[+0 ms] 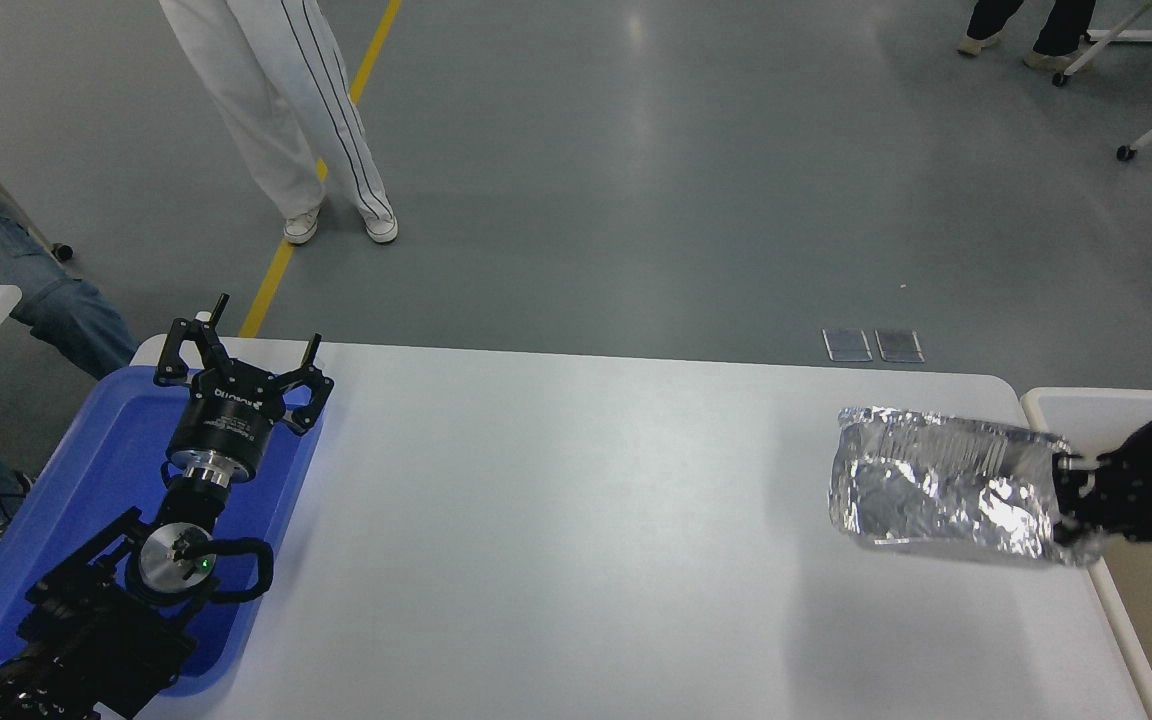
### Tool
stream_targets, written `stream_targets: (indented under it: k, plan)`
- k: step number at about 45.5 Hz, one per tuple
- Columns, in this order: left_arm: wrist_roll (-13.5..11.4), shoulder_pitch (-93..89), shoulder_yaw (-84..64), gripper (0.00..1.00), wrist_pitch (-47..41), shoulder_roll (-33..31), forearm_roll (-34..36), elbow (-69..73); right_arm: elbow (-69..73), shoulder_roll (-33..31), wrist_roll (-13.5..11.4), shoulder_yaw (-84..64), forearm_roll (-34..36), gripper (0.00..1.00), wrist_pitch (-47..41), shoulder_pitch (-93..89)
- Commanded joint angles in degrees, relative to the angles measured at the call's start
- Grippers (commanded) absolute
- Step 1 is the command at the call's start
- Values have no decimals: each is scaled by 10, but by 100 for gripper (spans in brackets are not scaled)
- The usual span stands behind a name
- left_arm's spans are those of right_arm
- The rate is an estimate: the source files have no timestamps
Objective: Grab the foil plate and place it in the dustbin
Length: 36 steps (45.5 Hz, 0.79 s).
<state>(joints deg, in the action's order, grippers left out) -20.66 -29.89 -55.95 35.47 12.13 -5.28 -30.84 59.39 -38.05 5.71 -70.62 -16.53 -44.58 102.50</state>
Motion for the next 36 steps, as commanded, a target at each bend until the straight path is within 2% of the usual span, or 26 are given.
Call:
stream_targets:
  k: [1,20,36]
  plan:
    - [0,0,0,100,0,0,0,0,13,38,0,-75,1,0,-4,142]
    - [0,0,0,100,0,0,0,0,38,63,0,-95,-2,0,-4,251]
    - [0,0,0,100,0,0,0,0,42,57,0,-105,-12,0,-4,286]
